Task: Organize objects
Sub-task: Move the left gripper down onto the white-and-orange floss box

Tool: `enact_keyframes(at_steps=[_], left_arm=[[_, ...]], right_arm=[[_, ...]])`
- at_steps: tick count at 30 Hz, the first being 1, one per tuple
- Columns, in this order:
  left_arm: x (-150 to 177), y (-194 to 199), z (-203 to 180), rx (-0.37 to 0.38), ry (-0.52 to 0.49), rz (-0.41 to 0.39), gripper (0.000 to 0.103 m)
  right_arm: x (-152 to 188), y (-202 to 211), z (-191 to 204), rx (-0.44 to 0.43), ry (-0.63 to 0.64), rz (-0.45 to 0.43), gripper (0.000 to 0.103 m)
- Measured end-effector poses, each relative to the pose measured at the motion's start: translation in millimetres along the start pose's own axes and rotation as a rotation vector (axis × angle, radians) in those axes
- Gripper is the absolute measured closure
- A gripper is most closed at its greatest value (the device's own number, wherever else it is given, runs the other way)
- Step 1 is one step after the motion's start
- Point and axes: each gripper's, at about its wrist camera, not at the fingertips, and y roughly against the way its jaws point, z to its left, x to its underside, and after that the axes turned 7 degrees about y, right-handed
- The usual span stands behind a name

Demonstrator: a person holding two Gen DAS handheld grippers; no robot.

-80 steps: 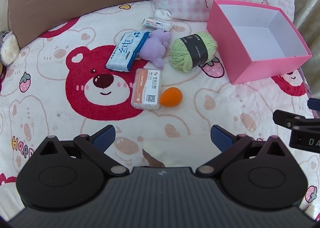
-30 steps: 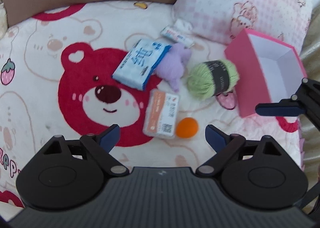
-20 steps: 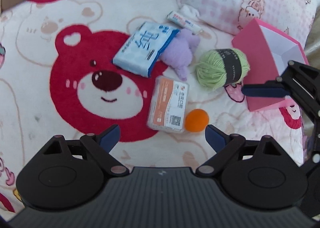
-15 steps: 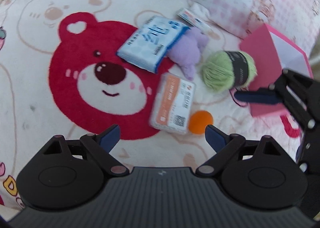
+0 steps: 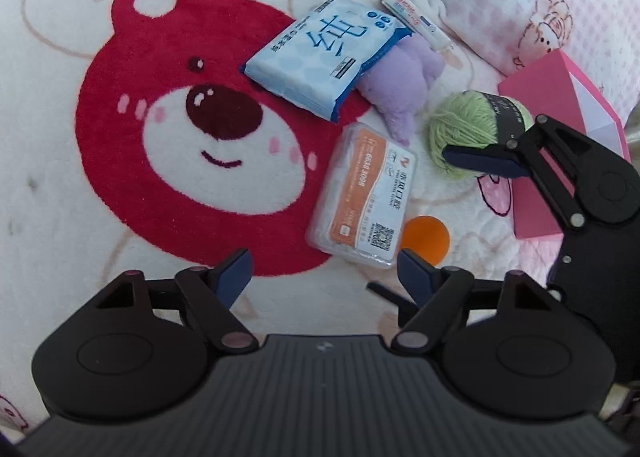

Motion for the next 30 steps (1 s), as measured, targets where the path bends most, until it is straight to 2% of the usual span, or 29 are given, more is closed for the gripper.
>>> enact_keyframes(at_steps=[8, 12, 15, 19, 26, 30], left_arm=[[2, -10, 7, 0.053, 0.078, 0.011, 0.035], [4, -18, 5, 0.056, 0.093, 0.055, 0.035], [5, -19, 4, 0.025, 0.083, 0.021, 0.036], [3, -26, 14, 0.067, 0.131, 0.042, 0.036], [5, -31, 18, 0.095, 0.143, 0.000, 0.036], [2, -33, 22, 0.133, 0.163, -0.003, 0.036]], right_arm=[[6, -13, 3, 0.015, 0.059, 0.031, 0.010], [4, -23, 1, 0.014, 0.071, 0.038, 0.009], [1, -36, 0, 0.003, 0.086, 0.048, 0.008], [4, -38, -3, -0.017, 0.063, 0.043, 0.008], [4, -48, -9, -0.050, 0.040, 0.066, 0.005], [3, -48, -10, -0.058, 0.017, 0.060, 0.008]])
